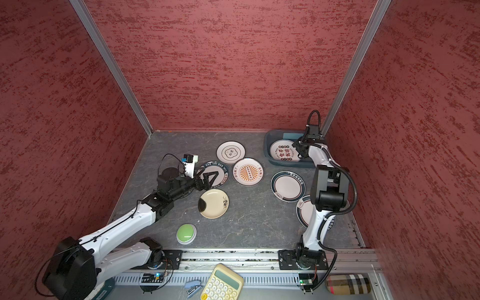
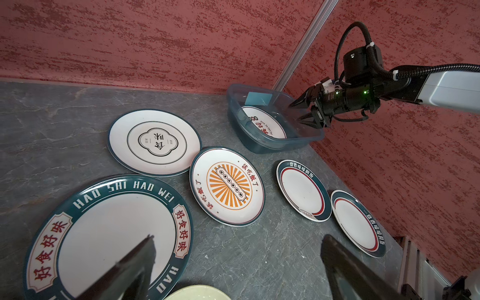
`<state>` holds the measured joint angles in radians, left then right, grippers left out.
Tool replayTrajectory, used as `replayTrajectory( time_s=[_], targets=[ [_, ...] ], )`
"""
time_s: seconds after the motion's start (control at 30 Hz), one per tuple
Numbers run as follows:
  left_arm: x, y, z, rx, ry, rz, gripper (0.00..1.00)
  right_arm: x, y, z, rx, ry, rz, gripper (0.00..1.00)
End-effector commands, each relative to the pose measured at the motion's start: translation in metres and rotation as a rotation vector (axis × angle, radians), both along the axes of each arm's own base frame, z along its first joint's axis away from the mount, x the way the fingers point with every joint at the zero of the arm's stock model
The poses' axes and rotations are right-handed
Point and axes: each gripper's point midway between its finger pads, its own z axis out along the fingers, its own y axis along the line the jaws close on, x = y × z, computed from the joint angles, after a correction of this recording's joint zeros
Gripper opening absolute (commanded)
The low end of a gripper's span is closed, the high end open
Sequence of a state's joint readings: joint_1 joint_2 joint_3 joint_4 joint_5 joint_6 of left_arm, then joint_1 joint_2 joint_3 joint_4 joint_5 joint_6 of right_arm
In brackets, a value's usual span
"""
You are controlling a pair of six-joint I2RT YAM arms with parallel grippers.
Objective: Place the plates into the plastic bin on the countertop
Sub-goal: 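Open the right gripper to release the plate inside the bin, then move the right gripper back toward the green-rimmed plates nearer the robot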
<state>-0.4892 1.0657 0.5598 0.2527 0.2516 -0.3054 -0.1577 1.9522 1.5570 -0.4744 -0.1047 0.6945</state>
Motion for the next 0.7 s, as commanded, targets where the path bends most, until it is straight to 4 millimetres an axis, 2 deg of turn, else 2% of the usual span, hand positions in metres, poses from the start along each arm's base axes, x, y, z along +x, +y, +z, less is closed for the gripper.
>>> replayTrajectory(
  time_s=[0.0, 0.13, 0.27, 0.33, 0.5, 0.53, 0.57, 0.67],
  targets=[
    [-0.002, 0.001, 0.007, 0.002, -0.019, 0.007, 1.00, 0.000, -0.002, 0.043, -0.041, -0.076, 0.005, 0.61],
    [0.001, 0.006, 0.005, 0.011, -0.007, 0.038, 1.00, -0.009, 0.002, 0.071, -0.059, -0.125, 0.036, 0.63],
    [0.004, 0.008, 0.001, 0.012, 0.007, 0.060, 0.99, -0.027, 0.011, 0.100, -0.054, -0.192, 0.072, 0.65],
    [0.007, 0.010, -0.003, 0.020, 0.024, 0.078, 0.99, -0.038, 0.019, 0.114, -0.047, -0.238, 0.104, 0.68],
    [0.014, 0.013, -0.015, 0.048, 0.077, 0.121, 1.00, -0.069, 0.039, 0.128, -0.035, -0.325, 0.194, 0.84],
    [0.016, 0.014, -0.017, 0.050, 0.086, 0.131, 0.99, -0.075, 0.043, 0.123, -0.029, -0.323, 0.212, 0.88],
    [0.017, 0.015, -0.018, 0.051, 0.090, 0.136, 0.99, -0.084, 0.045, 0.130, -0.034, -0.343, 0.221, 0.89],
    [0.020, 0.017, -0.023, 0.056, 0.104, 0.159, 1.00, -0.104, 0.052, 0.131, -0.038, -0.365, 0.246, 0.97]
  ],
)
